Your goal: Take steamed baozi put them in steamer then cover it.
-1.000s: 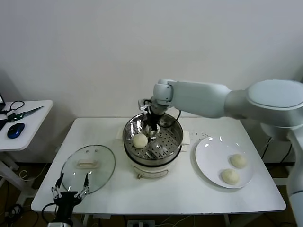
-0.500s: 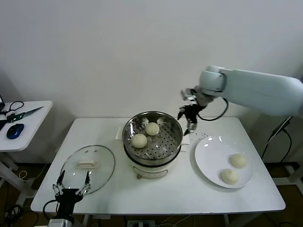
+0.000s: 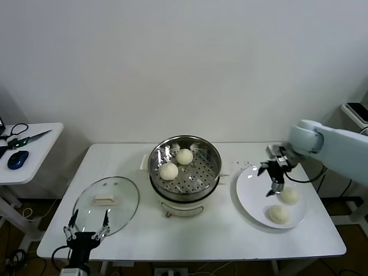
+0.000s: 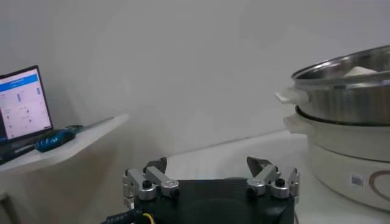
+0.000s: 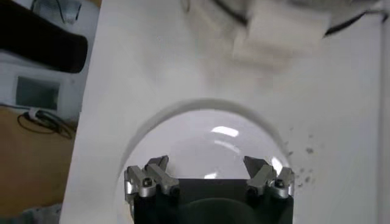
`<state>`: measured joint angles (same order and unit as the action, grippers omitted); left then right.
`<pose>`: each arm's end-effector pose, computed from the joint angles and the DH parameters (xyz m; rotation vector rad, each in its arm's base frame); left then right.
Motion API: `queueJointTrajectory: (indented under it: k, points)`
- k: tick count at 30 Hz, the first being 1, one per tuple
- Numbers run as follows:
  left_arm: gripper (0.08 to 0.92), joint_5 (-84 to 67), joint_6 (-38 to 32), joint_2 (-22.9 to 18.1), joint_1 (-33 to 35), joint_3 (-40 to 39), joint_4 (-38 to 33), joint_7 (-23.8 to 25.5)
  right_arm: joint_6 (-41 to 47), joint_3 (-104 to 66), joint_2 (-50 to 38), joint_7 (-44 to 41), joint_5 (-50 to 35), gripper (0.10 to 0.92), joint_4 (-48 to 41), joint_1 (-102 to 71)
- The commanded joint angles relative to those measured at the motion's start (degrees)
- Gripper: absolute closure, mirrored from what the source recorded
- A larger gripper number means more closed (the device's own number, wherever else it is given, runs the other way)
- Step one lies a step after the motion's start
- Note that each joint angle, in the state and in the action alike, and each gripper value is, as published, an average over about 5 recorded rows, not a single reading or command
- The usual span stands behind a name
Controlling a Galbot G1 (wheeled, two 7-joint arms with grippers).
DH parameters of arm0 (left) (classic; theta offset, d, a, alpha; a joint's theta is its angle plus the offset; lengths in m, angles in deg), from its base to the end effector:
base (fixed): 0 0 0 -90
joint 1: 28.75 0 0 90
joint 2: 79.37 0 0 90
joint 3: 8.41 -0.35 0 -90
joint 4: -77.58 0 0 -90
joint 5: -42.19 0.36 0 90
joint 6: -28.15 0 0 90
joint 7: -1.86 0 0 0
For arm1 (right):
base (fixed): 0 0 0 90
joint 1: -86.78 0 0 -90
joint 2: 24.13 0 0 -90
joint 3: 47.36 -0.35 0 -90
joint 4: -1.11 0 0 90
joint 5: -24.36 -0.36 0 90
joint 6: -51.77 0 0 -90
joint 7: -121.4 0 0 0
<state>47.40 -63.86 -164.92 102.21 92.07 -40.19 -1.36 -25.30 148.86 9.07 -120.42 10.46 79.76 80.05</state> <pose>0.1204 0.0719 -0.3392 0.2193 -2.9228 -0.3913 0.4989 -0.1666 -0.1582 1.3404 -1.3011 1.2521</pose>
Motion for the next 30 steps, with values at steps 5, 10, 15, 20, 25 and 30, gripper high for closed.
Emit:
queueJointTrajectory:
  k: [5,10,15,20,25,30]
  points:
    - [0.177,0.77,0.18,-0.43,-0.08,0.28,0.98,0.03,-1.04,-8.81,-2.32,-0.49,8.81,0.203,-4.74,-16.01]
    - [0.177,1.03,0.19,-0.50,-0.33,0.28,1.41,-0.01,-1.05,-9.00,-0.72,-0.50,8.76,0.203,-6.06,-16.45]
    - [0.177,1.10,0.14,-0.50,-0.50,0.31,1.94,-0.07,-1.13,-8.83,0.50,-0.69,8.71,0.203,-7.19,-16.25]
    - [0.177,1.24,0.09,-0.54,-0.64,0.27,2.29,-0.17,-1.17,-8.59,1.30,-0.99,8.60,0.203,-8.01,-15.87]
    - [0.177,1.50,0.09,-0.65,-0.65,0.21,2.28,-0.24,-1.11,-7.08,1.59,-1.35,8.37,0.234,-8.16,-14.53]
    - [0.177,1.63,0.06,-0.69,-0.63,0.20,2.27,-0.29,-1.23,-6.15,1.60,-1.93,8.26,0.297,-8.22,-13.57]
